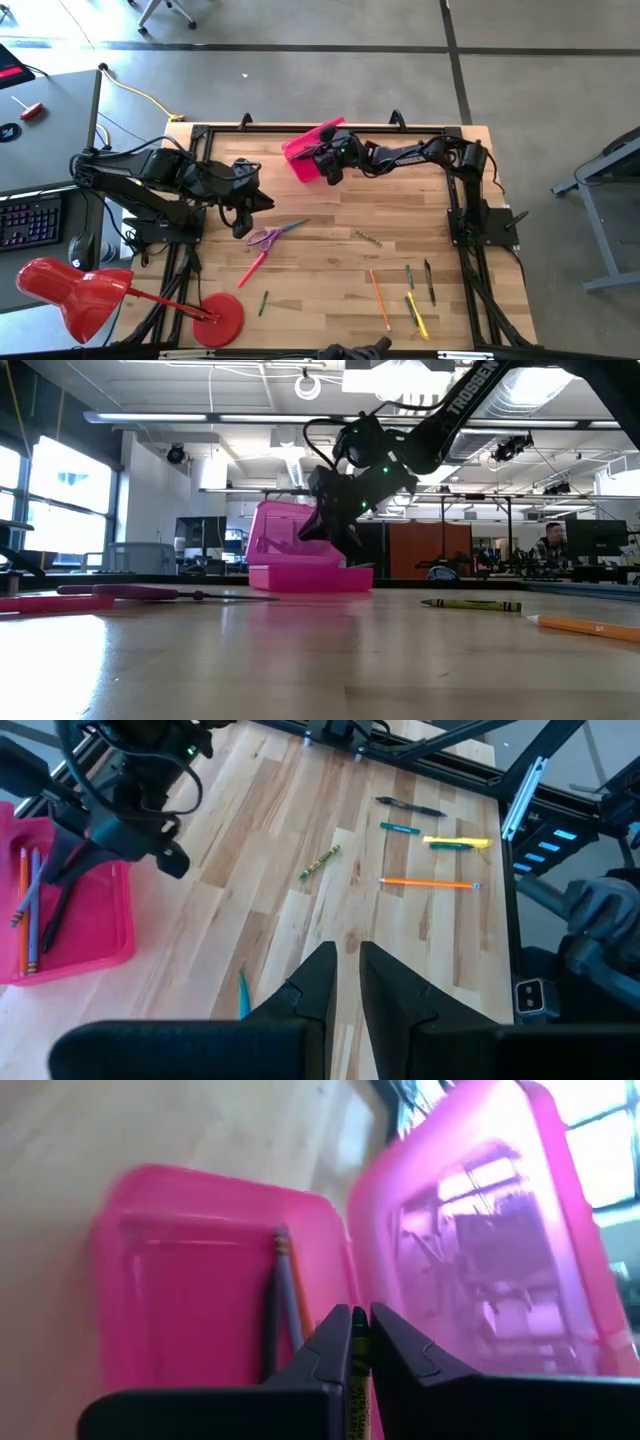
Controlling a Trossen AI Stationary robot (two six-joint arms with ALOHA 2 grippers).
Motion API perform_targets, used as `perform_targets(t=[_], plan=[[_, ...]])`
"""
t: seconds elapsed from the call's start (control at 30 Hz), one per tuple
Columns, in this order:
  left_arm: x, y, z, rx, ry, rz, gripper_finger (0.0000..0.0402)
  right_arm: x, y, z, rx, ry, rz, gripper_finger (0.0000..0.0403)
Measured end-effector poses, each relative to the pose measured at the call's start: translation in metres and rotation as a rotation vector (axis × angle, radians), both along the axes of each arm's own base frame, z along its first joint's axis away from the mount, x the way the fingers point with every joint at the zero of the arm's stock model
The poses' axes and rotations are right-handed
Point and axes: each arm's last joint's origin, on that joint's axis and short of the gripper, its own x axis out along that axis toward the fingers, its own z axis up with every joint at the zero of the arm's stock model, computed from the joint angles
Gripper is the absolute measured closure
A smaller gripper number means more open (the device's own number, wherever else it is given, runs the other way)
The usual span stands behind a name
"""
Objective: Pick & place school supplies into a supply box
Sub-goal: Put the right light green crayon into the pink supply box, then put the light green crayon into the pink supply box
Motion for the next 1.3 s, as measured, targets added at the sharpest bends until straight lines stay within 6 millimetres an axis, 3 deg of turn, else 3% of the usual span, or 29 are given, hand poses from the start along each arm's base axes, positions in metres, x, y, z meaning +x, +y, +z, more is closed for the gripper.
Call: perform_targets(t=[0.23, 0.43, 0.6, 0.87, 1.03, 1.3], plan=[[0.000, 0.000, 0.000, 0.004, 0.000, -0.001, 0.0321, 0.000, 0.002, -0.002, 0.131, -0.042, 0.023, 0.0391], [0.000, 0.000, 0.000, 0.006, -0.001, -0.001, 0.0321, -0.002, 0.000, -0.006, 0.121, -0.011, -0.021, 0.0380], [0.001, 0.000, 0.001, 0.001, -0.019, 0.000, 0.0321, -0.005, -0.010, -0.002, 0.089, -0.058, -0.098, 0.0335], [0.003, -0.001, 0.004, -0.019, -0.050, -0.015, 0.0321, -0.007, -0.014, -0.002, 0.180, -0.095, -0.129, 0.0258], [0.003, -0.001, 0.004, -0.018, -0.049, -0.015, 0.0321, -0.002, 0.016, 0.011, 0.164, -0.057, -0.110, 0.0248], [0.002, -0.001, 0.003, -0.023, -0.033, -0.024, 0.0321, -0.020, 0.097, 0.050, 0.193, 0.130, -0.109, 0.0257]])
